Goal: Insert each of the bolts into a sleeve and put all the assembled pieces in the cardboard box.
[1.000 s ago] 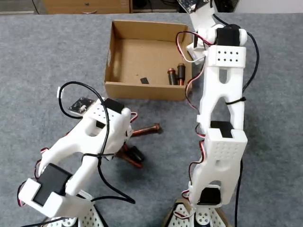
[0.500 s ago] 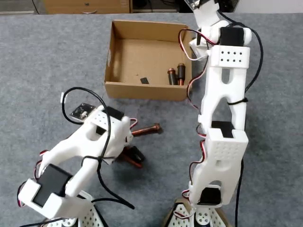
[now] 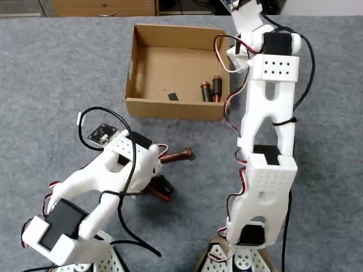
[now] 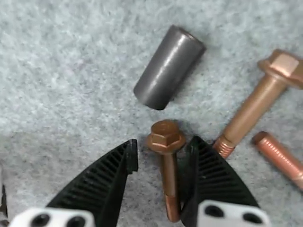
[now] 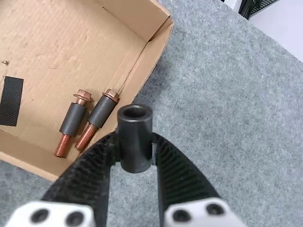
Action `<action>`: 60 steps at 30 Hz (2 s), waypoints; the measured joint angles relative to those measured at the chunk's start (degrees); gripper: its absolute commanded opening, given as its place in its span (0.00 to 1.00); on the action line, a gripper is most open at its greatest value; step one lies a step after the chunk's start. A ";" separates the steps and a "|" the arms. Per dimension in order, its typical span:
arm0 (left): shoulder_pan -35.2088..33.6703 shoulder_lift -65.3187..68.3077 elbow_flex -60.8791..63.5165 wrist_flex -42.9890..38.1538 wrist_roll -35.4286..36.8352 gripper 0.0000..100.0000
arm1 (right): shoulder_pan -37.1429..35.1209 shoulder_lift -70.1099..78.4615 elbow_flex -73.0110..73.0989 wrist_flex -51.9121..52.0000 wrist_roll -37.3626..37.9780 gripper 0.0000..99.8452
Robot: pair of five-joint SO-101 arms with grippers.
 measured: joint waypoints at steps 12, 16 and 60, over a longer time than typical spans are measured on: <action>0.09 4.57 -2.55 -1.76 -0.09 0.03 | 0.00 0.00 0.00 0.00 0.00 0.00; 0.09 5.01 -3.43 -1.76 -0.18 0.03 | 0.00 0.00 0.00 0.00 0.00 0.00; -21.45 -10.29 -79.03 35.60 -57.93 0.02 | 0.62 -30.59 -5.19 16.18 -22.95 0.00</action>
